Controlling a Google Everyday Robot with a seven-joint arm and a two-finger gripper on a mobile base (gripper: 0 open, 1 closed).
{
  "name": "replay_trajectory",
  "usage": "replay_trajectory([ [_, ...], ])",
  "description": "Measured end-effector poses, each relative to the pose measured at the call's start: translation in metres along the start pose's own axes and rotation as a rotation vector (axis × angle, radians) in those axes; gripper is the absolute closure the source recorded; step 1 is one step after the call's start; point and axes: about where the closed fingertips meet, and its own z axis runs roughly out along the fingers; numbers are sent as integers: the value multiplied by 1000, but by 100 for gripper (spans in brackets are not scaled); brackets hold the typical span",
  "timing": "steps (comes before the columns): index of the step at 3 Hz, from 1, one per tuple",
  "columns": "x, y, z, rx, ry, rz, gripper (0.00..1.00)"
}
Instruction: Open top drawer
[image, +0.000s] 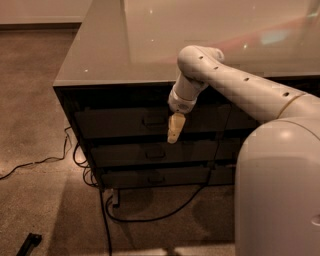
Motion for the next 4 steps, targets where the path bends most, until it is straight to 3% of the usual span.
replay_trajectory([
  [1,-3,1,7,-8,-2,-2,0],
  [3,6,9,26,-58,80,-48,42],
  [4,5,9,20,-59,82,-48,65],
])
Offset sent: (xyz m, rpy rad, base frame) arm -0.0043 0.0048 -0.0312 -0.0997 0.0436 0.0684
